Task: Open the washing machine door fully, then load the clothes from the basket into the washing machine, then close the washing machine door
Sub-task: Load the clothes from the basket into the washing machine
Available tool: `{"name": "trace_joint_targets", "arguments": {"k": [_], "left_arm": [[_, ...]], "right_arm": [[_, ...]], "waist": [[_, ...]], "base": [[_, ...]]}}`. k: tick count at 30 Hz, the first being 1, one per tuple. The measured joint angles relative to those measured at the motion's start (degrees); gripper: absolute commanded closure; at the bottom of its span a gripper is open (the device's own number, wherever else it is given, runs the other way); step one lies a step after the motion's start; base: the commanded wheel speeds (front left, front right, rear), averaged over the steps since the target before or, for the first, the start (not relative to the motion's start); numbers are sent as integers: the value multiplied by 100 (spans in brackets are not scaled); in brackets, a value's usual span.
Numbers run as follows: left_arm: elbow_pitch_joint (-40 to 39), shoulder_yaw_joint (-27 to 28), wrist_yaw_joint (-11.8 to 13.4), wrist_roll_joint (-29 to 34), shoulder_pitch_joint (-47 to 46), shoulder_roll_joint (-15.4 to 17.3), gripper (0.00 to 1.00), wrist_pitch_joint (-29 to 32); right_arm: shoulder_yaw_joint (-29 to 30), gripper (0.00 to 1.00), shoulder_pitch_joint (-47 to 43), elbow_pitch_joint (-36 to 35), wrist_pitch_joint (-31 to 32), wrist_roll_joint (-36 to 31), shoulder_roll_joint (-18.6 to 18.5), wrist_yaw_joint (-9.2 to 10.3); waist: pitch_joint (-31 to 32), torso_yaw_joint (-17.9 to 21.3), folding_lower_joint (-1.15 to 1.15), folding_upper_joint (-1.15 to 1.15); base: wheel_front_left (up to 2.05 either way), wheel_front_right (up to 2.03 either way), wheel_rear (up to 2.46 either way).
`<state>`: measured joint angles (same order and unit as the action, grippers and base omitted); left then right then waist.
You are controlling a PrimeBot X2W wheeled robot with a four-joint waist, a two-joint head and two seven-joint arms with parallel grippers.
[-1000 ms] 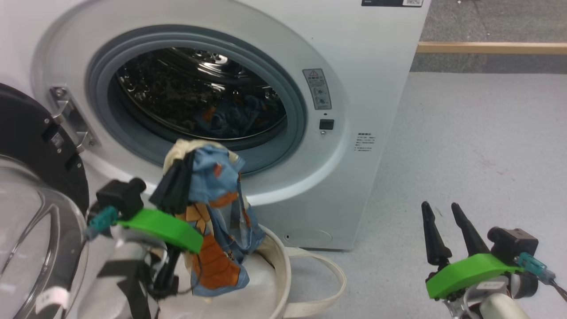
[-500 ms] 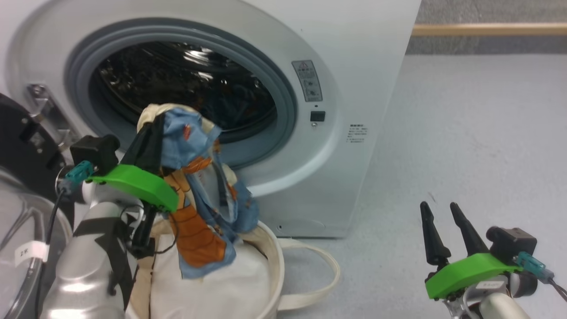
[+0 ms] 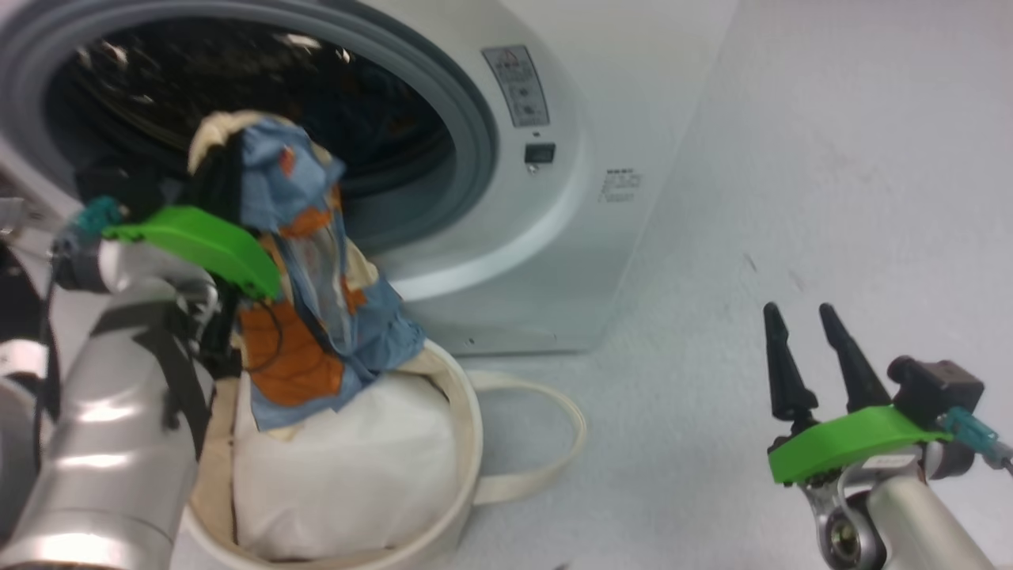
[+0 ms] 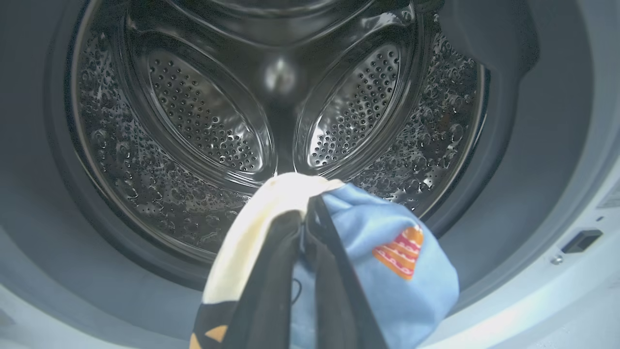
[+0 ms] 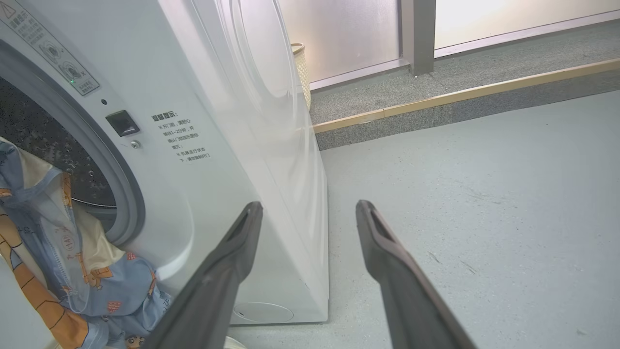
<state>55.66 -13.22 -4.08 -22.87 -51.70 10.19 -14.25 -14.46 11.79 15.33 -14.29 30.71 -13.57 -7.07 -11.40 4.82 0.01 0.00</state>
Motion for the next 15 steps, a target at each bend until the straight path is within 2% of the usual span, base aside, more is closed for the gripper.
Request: {"name": "trace_joint_targets", "arguments": {"k": [15], "left_arm": [[312, 311, 2, 441, -1032, 104, 100, -4]], "right_arm": [[321, 0, 357, -410, 0, -291, 69, 0]], "waist": [[-1338, 482, 0, 0]], "base": [[0, 0, 0]]}}
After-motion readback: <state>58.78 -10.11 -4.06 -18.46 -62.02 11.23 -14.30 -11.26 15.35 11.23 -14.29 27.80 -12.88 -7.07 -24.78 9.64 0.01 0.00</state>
